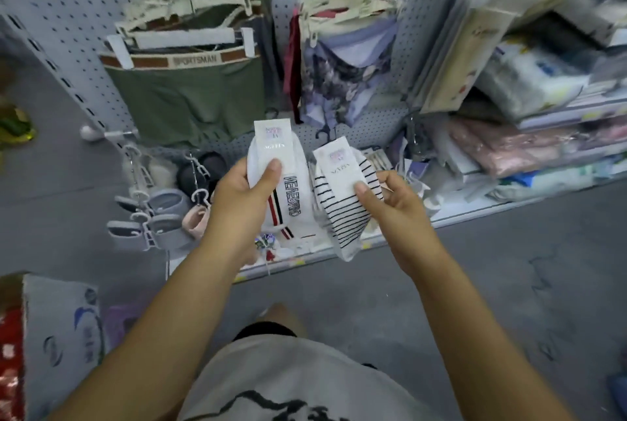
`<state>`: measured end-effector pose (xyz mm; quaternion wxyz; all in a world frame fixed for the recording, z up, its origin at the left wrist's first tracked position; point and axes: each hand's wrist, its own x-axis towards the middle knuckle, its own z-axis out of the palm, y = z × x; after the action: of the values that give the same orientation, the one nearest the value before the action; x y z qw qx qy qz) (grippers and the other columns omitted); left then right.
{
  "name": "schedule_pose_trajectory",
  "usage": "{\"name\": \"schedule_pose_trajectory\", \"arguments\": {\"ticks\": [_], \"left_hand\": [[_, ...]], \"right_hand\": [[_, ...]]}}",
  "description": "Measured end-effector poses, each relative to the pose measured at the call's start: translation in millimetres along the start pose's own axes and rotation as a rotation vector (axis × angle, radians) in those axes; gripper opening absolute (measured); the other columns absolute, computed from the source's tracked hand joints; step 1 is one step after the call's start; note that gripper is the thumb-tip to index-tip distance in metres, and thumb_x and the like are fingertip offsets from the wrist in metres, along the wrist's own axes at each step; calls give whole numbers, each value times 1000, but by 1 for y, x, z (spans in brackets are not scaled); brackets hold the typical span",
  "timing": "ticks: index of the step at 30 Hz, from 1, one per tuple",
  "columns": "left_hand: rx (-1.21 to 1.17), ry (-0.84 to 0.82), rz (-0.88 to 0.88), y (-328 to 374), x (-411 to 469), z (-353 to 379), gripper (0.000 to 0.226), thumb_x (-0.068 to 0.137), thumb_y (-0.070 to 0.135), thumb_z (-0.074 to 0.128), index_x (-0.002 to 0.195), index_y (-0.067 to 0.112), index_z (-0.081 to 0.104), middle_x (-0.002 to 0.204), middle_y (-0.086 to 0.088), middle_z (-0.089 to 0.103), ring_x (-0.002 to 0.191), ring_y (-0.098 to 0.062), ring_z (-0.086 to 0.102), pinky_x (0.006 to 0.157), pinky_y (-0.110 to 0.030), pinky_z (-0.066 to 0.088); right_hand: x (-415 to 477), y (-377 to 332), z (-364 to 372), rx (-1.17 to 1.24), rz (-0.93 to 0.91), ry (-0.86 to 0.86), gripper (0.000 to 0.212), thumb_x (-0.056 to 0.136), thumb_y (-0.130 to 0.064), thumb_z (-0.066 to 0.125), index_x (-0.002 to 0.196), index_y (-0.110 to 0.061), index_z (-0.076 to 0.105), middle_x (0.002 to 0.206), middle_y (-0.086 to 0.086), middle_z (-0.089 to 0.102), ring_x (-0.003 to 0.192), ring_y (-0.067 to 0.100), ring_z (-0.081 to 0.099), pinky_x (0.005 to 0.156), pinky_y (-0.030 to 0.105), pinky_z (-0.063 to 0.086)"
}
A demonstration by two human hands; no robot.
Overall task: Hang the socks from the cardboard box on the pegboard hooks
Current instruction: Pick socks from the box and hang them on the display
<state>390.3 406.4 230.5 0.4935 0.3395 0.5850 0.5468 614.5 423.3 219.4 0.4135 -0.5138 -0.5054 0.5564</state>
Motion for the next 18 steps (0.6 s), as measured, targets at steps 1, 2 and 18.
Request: {"name": "schedule_pose_trajectory", "arguments": {"ticks": [1, 2, 18], "left_hand": [[-1, 1, 30, 11, 9, 4, 13, 98, 36, 65, 109, 38, 71, 108, 11, 78, 99, -12, 75, 82, -36, 59], [1, -4, 54, 22, 19, 8, 13, 99, 35, 63, 110, 39, 70, 109, 11, 77, 101, -12, 75, 85, -38, 59], [52, -1, 370, 193, 168, 65, 13, 105, 34, 52, 106, 38, 64, 94, 18, 78, 85, -6, 76, 66, -28, 60]], "right_hand": [[9, -9, -1, 21, -26, 40, 5, 95, -31, 68, 96, -32, 64, 96, -3, 79, 85, 9, 73, 67, 19, 54], [19, -17, -2, 34, -56, 76, 6, 95, -30, 69, 95, -32, 64, 91, -6, 78, 80, 7, 71, 64, 18, 53], [160, -180, -3, 147, -408, 261, 20, 96, -34, 67, 103, -17, 60, 90, 9, 77, 87, 25, 76, 67, 35, 61]]}}
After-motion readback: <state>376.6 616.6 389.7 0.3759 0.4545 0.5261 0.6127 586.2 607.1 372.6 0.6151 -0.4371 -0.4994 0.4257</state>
